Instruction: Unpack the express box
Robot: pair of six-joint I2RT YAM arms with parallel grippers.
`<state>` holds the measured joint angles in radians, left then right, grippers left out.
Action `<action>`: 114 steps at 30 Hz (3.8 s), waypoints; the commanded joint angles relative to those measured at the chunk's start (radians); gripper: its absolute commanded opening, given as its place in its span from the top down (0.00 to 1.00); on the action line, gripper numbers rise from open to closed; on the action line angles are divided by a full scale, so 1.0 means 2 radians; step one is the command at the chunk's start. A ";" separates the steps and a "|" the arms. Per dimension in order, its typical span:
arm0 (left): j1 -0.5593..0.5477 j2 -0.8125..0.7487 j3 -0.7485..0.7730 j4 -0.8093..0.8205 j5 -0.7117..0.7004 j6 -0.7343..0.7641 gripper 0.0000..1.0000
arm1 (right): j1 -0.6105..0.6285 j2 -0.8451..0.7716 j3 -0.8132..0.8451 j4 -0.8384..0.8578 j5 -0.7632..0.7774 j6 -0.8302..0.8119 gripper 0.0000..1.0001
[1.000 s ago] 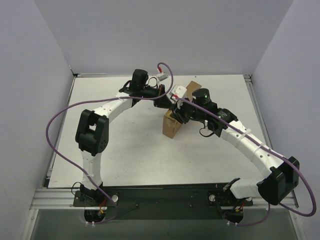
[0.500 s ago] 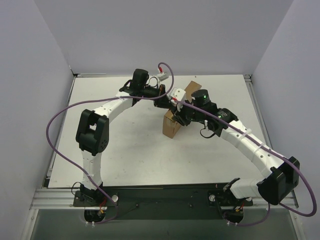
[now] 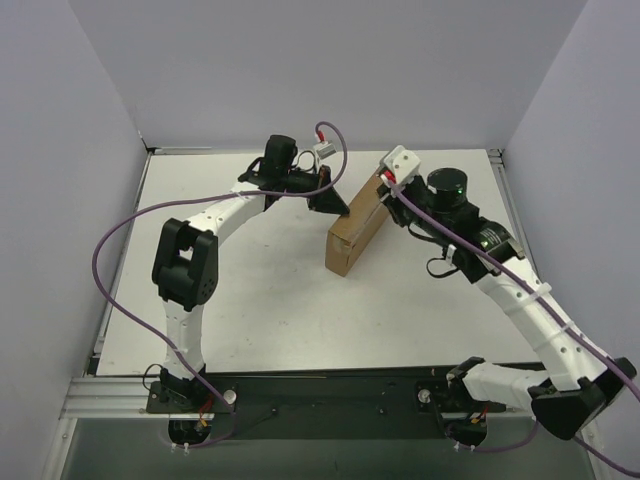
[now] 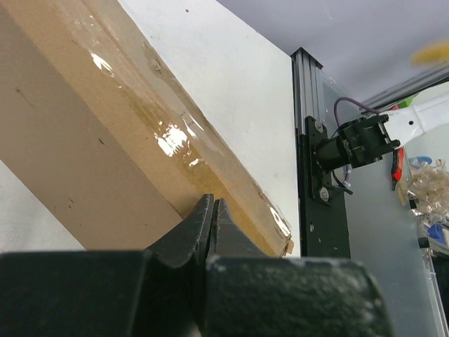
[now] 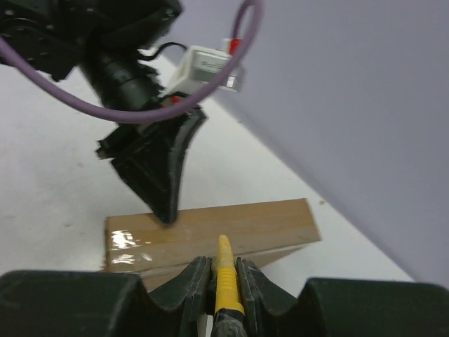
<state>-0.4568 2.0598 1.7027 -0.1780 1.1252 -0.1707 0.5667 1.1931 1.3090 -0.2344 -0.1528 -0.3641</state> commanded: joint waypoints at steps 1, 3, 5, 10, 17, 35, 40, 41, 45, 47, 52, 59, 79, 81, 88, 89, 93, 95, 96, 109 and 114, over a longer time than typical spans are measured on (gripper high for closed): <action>0.005 -0.020 0.035 0.077 -0.010 -0.052 0.99 | -0.043 -0.053 -0.096 0.082 0.167 -0.085 1.00; 0.007 -0.034 0.053 0.113 -0.013 -0.075 0.92 | -0.065 -0.064 -0.136 0.144 0.192 -0.126 1.00; 0.011 -0.043 0.074 0.120 -0.026 -0.083 0.85 | -0.095 -0.063 -0.197 0.194 0.223 -0.190 1.00; 0.027 -0.084 0.073 0.119 -0.044 -0.093 0.67 | -0.143 -0.036 -0.299 0.370 0.229 -0.280 1.00; 0.087 -0.140 0.002 0.115 -0.056 -0.100 0.60 | -0.174 0.035 -0.353 0.419 0.189 -0.305 0.92; 0.173 -0.244 -0.127 0.080 -0.076 -0.065 0.60 | -0.177 0.104 -0.386 0.236 0.154 -0.299 0.56; 0.173 -0.243 -0.129 0.113 -0.077 -0.097 0.56 | -0.176 0.105 -0.375 0.209 0.154 -0.297 0.41; 0.173 -0.244 -0.127 0.129 -0.081 -0.123 0.51 | -0.177 0.105 -0.368 0.199 0.158 -0.294 0.38; 0.174 -0.247 -0.091 0.136 -0.145 -0.188 0.04 | -0.176 0.095 -0.317 0.143 0.174 -0.214 0.22; 0.175 -0.245 -0.061 0.105 -0.173 -0.231 0.04 | -0.176 0.095 -0.287 0.071 0.179 -0.169 0.14; 0.187 -0.250 -0.053 0.210 -0.153 -0.430 0.03 | -0.174 0.092 -0.178 -0.101 0.184 -0.044 0.02; 0.225 -0.247 0.072 0.021 -0.230 -0.519 0.03 | -0.150 0.108 -0.080 -0.144 0.080 0.034 0.01; 0.251 -0.211 0.179 -0.033 -0.261 -0.547 0.03 | -0.042 0.312 0.149 -0.082 0.049 0.077 0.08; 0.254 -0.215 0.172 -0.029 -0.259 -0.531 0.03 | -0.037 0.322 0.156 -0.078 0.051 0.076 0.08; 0.232 -0.238 0.023 0.054 -0.247 -0.388 0.03 | -0.035 0.325 0.168 -0.052 0.108 0.111 0.06; 0.232 -0.235 -0.021 0.051 -0.225 -0.298 0.03 | -0.036 0.314 0.165 -0.035 0.115 0.106 0.06; 0.196 -0.209 -0.070 -0.121 -0.292 -0.097 0.03 | -0.049 0.304 0.182 -0.029 0.122 0.115 0.05; 0.177 -0.202 -0.078 -0.156 -0.316 -0.033 0.03 | -0.069 0.307 0.203 -0.036 0.113 0.144 0.05; 0.174 -0.192 -0.090 -0.156 -0.300 -0.022 0.03 | -0.078 0.309 0.209 -0.037 0.110 0.155 0.05; 0.135 0.068 0.128 -0.187 -0.462 0.072 0.03 | -0.143 0.473 0.285 0.013 0.102 0.149 0.12; 0.120 0.122 0.199 -0.198 -0.511 0.098 0.03 | -0.144 0.508 0.308 0.016 0.083 0.135 0.22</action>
<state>-0.1917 2.2620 1.9839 -0.5533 0.2379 -0.0532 0.2817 2.2074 1.8542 -0.2287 0.0254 -0.0727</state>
